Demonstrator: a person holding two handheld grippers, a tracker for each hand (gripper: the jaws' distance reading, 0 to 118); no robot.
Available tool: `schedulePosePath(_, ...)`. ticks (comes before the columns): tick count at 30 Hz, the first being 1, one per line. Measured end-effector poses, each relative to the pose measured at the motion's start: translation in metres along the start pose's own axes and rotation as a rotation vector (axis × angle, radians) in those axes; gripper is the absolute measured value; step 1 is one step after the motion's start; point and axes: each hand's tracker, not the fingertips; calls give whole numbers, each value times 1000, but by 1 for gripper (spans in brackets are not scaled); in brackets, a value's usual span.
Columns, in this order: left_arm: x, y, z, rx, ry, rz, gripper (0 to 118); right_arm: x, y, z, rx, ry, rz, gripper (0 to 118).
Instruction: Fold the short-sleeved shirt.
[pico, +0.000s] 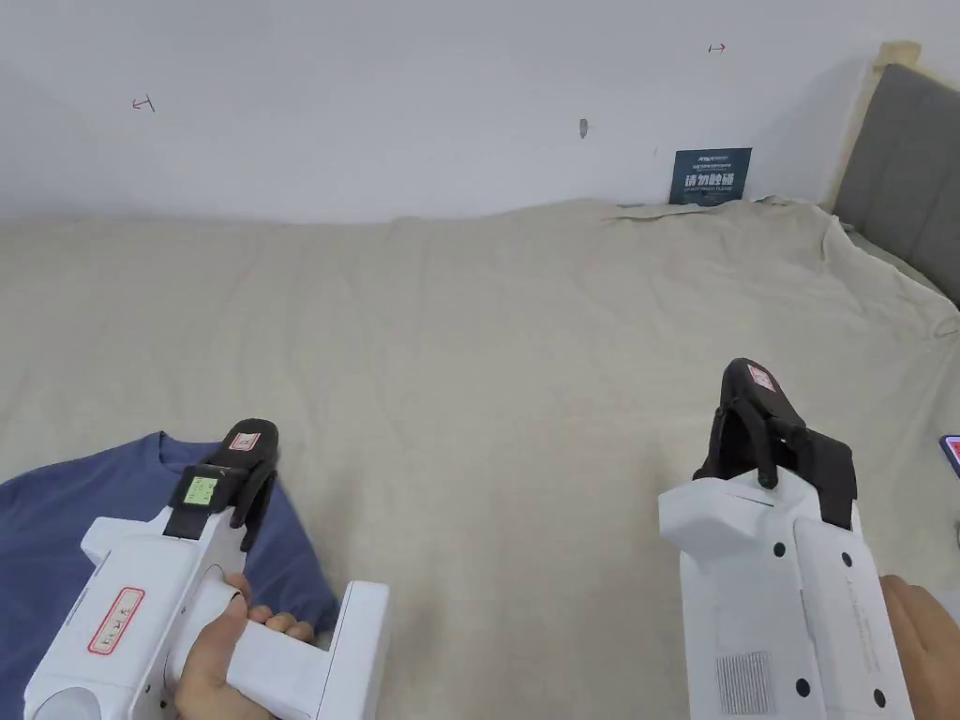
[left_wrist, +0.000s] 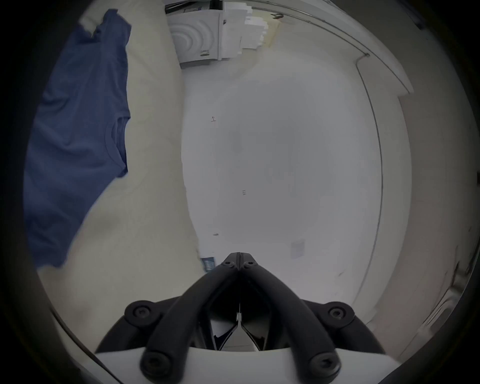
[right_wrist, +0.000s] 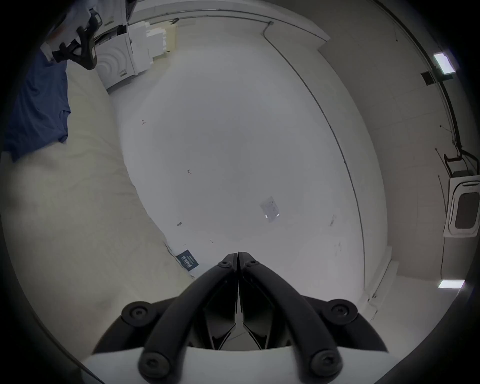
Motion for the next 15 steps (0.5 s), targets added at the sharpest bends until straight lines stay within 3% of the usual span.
schedulePosePath(2, 15, -4, -4, -29, 51, -230, 0, 8, -1, -3, -69, 29, -135, 0)
schedulePosePath(7, 52, -47, -14, -49, 175, -970, 0, 35, -10, -17, -242, 171, -666, 0)
schedulePosePath(10, 52, -74, -17, -18, 222, -1293, 0, 45, -24, -24, -319, 220, -927, 0)
schedulePosePath(12, 47, -84, -16, -4, 238, -1432, 0, 47, -31, -26, -345, 223, -995, 0)
schedulePosePath(15, 42, -95, -14, -18, 243, -1557, 0, 48, -15, -18, -347, 233, -985, 0)
